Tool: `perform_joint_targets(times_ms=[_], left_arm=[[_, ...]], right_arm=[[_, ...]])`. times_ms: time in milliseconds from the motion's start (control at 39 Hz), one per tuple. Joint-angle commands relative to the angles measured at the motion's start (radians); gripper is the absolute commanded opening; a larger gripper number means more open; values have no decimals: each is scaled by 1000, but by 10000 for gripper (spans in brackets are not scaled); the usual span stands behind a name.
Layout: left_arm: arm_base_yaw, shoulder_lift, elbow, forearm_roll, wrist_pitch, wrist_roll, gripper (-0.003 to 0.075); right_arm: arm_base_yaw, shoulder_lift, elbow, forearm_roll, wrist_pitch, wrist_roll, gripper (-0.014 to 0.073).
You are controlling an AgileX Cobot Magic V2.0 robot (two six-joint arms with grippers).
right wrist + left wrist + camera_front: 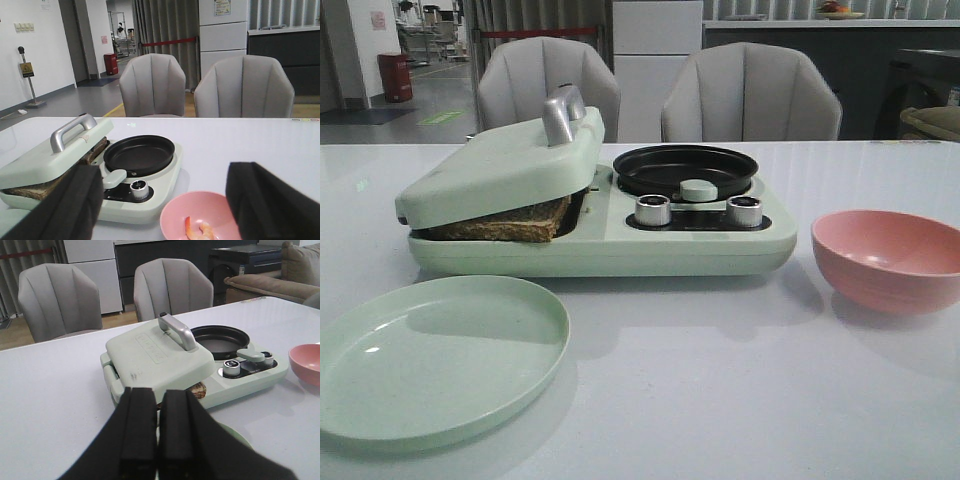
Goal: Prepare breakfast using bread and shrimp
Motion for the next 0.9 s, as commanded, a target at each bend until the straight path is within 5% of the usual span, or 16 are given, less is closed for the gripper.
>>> perform_joint_targets(times_ms=[0, 462, 872], left_arm=[[-9, 9, -28, -16, -85, -11, 113], [-9, 9, -28, -14, -85, -11, 113], [-9, 9, -28, -17, -74, -11, 113]], right_arm=[[0, 104, -90, 3, -54, -4, 605], [-20, 656, -369, 3, 145, -4, 605], [-233, 1144, -663, 22, 355, -10, 605]])
